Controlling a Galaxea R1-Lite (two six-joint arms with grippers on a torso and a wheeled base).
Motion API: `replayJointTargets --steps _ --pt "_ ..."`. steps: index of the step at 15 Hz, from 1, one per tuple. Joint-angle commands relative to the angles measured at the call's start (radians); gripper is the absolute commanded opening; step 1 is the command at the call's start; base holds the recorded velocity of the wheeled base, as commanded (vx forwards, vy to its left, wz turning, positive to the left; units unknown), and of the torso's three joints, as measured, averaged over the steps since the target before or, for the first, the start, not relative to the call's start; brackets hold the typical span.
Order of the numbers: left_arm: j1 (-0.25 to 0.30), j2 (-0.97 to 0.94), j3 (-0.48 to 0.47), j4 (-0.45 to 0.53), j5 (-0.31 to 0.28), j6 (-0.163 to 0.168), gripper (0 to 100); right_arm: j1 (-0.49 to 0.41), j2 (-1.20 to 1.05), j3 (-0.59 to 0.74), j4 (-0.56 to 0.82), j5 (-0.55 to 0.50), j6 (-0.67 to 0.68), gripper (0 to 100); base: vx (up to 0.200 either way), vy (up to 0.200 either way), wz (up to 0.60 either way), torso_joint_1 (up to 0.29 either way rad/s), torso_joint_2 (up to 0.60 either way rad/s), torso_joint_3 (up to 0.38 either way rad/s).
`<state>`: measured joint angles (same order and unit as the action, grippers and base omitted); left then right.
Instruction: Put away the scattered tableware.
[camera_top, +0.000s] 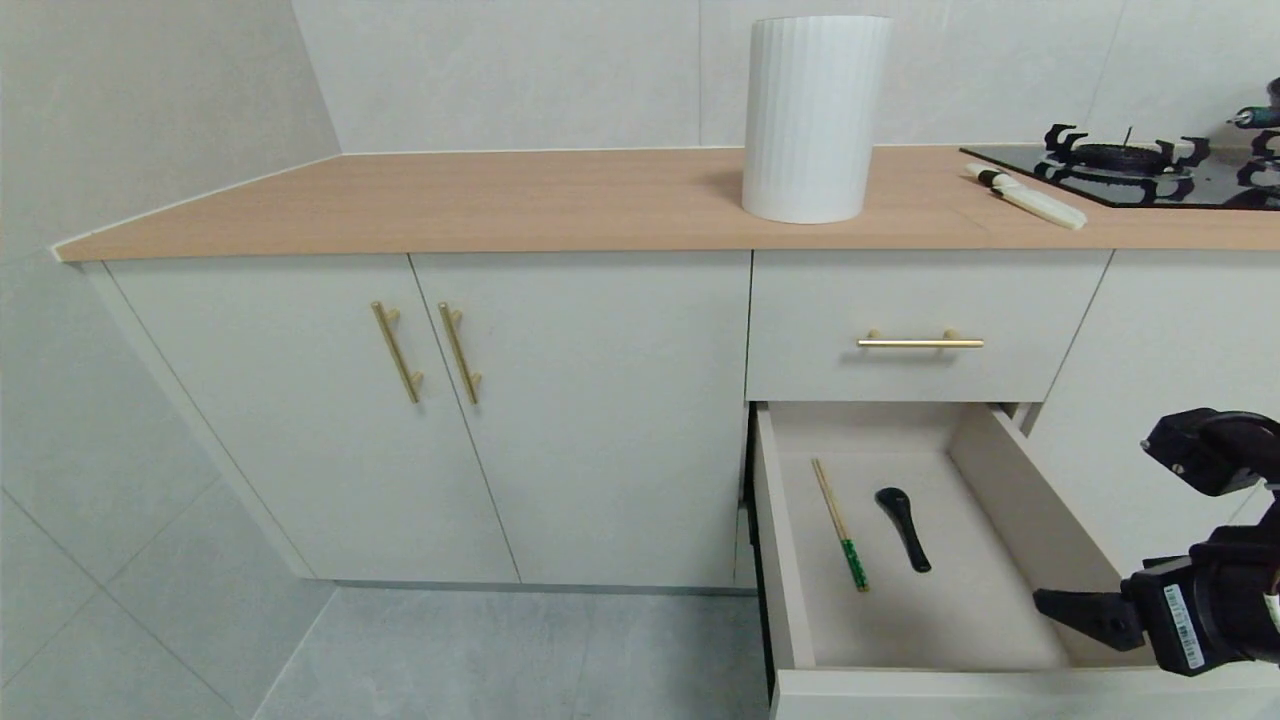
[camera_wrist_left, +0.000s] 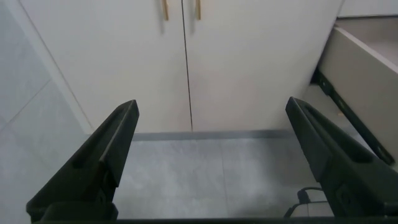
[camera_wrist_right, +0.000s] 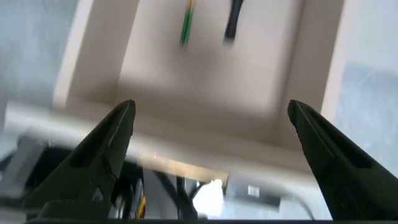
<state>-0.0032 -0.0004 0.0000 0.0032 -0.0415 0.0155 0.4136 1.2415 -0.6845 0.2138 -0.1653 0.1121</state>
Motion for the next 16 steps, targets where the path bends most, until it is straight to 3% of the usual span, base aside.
replayJointTargets --steps 1,7,16 --pt "0.000 0.000 0.000 0.000 0.000 0.000 100 0.020 0.000 0.002 0.032 0.001 -0.008 100 0.000 0.000 0.00 0.000 0.00 0.000" --pt "0.000 0.000 0.000 0.000 0.000 0.000 100 0.060 0.032 0.048 0.211 0.024 -0.150 100 0.000 0.000 0.00 0.000 0.00 0.000" --pt "0.000 0.000 0.000 0.000 0.000 0.000 100 0.116 0.225 0.111 0.213 0.024 -0.198 100 0.000 0.000 0.00 0.000 0.00 0.000"
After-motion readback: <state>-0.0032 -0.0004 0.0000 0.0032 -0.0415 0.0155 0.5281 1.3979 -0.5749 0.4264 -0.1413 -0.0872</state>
